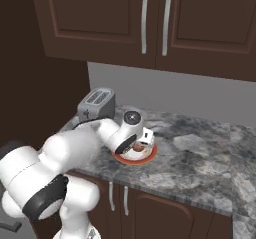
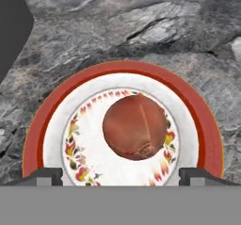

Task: Pick onion from the fridge and place it on the plate on the counter.

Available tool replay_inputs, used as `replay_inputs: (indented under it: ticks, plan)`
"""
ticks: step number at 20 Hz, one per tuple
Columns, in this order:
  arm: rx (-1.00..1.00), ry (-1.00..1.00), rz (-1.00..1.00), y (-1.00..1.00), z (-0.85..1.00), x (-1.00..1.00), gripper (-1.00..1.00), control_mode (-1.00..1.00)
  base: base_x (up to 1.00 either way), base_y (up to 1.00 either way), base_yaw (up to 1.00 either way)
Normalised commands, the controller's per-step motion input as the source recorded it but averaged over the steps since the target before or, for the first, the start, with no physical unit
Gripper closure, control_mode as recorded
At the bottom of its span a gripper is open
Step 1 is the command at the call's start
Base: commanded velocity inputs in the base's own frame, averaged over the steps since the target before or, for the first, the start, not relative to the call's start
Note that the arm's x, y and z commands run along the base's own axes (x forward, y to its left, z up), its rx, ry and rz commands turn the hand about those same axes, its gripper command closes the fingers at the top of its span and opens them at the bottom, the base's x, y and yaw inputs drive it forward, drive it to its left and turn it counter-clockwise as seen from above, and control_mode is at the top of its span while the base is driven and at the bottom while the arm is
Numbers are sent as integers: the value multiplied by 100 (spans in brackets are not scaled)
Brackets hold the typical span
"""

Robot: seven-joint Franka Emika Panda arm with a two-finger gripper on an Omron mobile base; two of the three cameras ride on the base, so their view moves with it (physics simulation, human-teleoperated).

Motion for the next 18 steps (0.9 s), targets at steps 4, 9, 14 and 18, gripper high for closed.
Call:
replay_inputs:
  ticks: [4,9,14,18]
  plan:
    - [-13,-38,-1,6,51,-100,-100,-100,0,0,0]
    - [-23,-13,-3,28,58,-88,-100,-100,0,0,0]
    - [-39,2,0,54,65,-52,-100,-100,0,0,0]
    - [-33,0,3,56,40,-40,-100,-100,0,0,0]
